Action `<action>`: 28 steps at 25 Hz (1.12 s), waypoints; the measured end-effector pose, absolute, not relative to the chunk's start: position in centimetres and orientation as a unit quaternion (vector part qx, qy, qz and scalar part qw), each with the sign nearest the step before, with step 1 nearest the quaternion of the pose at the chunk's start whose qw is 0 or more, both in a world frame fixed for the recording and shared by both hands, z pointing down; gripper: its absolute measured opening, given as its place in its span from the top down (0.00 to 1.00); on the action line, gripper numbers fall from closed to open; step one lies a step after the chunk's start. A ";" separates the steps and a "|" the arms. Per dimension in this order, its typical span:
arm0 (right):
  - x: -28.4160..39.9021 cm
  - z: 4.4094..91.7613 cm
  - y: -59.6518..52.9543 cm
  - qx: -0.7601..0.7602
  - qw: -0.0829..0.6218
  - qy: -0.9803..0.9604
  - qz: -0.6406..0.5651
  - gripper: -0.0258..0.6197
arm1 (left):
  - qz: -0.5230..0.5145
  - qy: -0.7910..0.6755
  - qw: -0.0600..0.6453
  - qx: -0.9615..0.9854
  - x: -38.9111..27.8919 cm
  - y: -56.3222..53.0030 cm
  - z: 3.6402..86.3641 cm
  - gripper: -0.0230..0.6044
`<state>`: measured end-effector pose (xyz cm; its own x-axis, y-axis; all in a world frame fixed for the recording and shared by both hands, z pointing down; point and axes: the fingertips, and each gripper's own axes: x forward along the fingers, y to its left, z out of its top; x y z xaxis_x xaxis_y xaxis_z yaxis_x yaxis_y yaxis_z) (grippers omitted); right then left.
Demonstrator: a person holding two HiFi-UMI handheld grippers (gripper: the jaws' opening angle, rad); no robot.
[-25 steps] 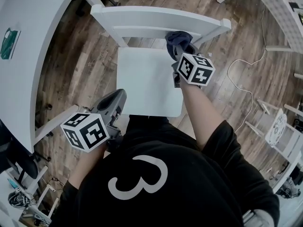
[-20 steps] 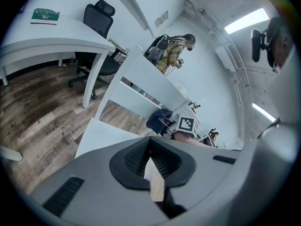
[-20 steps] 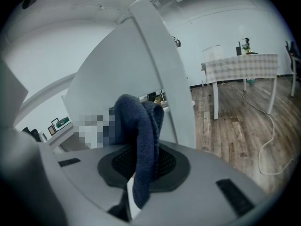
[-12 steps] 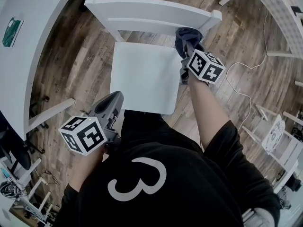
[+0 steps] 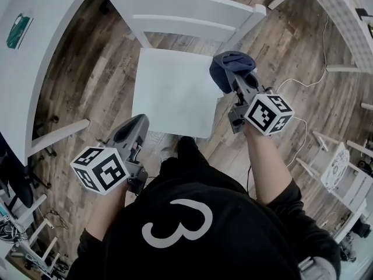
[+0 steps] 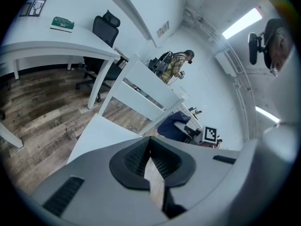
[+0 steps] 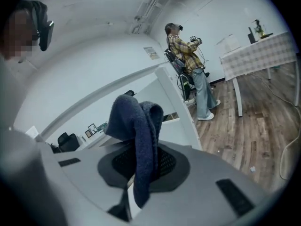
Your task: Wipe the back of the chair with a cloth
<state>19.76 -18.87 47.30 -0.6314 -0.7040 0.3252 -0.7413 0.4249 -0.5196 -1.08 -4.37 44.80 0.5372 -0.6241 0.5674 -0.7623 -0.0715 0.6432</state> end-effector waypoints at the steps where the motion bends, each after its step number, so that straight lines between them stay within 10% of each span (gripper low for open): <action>1: 19.5 46.4 -17.8 0.416 0.029 -0.850 0.321 0.88 | 0.067 -0.473 0.486 0.732 -0.8 -4.2 44.4 0.94; 28: 8.7 19.0 21.5 0.303 -0.055 -0.936 0.173 0.88 | -0.017 -0.372 0.252 0.893 -3.1 21.3 21.3 0.94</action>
<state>8.72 21.48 19.04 -0.8105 -0.5857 0.0019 -0.5475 0.7566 -0.3574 -3.12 21.29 21.30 0.7221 -0.6738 0.1568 -0.6564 -0.5957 0.4629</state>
